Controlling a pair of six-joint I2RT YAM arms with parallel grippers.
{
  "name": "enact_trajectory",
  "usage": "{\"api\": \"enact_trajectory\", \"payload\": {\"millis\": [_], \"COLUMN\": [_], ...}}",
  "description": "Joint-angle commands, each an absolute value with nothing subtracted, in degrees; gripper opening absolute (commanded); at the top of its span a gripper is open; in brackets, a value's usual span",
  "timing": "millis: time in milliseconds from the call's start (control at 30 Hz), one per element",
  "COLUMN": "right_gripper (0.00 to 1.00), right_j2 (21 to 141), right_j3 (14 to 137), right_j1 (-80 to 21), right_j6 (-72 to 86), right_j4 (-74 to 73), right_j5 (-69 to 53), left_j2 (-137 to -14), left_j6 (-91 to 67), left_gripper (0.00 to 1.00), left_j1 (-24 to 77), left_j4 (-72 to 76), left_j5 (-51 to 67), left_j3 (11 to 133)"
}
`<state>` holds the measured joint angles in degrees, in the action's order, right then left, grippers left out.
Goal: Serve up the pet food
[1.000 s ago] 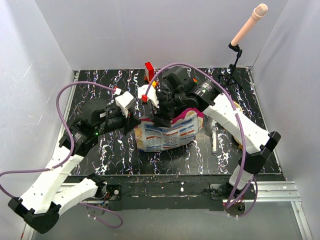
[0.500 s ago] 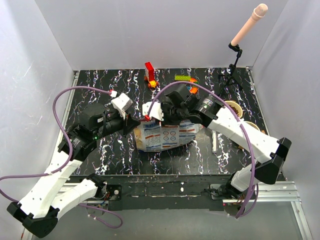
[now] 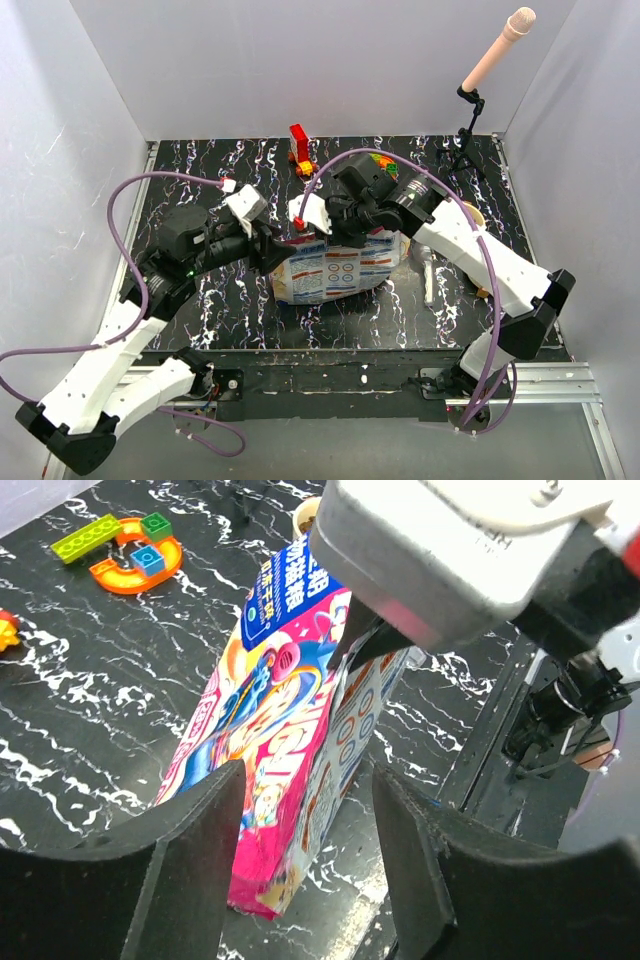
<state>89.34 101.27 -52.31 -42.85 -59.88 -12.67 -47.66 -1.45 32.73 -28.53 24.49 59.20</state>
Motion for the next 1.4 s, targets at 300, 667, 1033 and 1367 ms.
{"api": "enact_trajectory", "payload": {"millis": [300,667,1033,1367], "right_gripper": [0.09,0.01,0.01,0.12], "right_j2": [86.1,81.0,83.8,82.8], "right_j3": [103.0,95.3,102.6,99.4], "right_j1": [-47.7,-40.8,-40.9,-40.3], "right_j6": [-38.4,-41.7,-37.4,-34.1], "right_j4": [-59.9,-56.5,-60.1,-58.5], "right_j5": [-14.2,-6.9,-16.4,-12.2], "left_j2": [-51.9,-49.2,-57.9,-64.8], "left_j6": [-0.3,2.4,-0.3,2.9], "left_gripper": [0.03,0.0,0.52,0.0], "left_j1": [32.4,32.4,34.4,38.3], "left_j4": [-21.4,-25.8,-17.7,-16.3], "left_j5": [23.6,26.7,26.5,22.8], "left_j3": [55.5,56.5,58.3,61.5]}}
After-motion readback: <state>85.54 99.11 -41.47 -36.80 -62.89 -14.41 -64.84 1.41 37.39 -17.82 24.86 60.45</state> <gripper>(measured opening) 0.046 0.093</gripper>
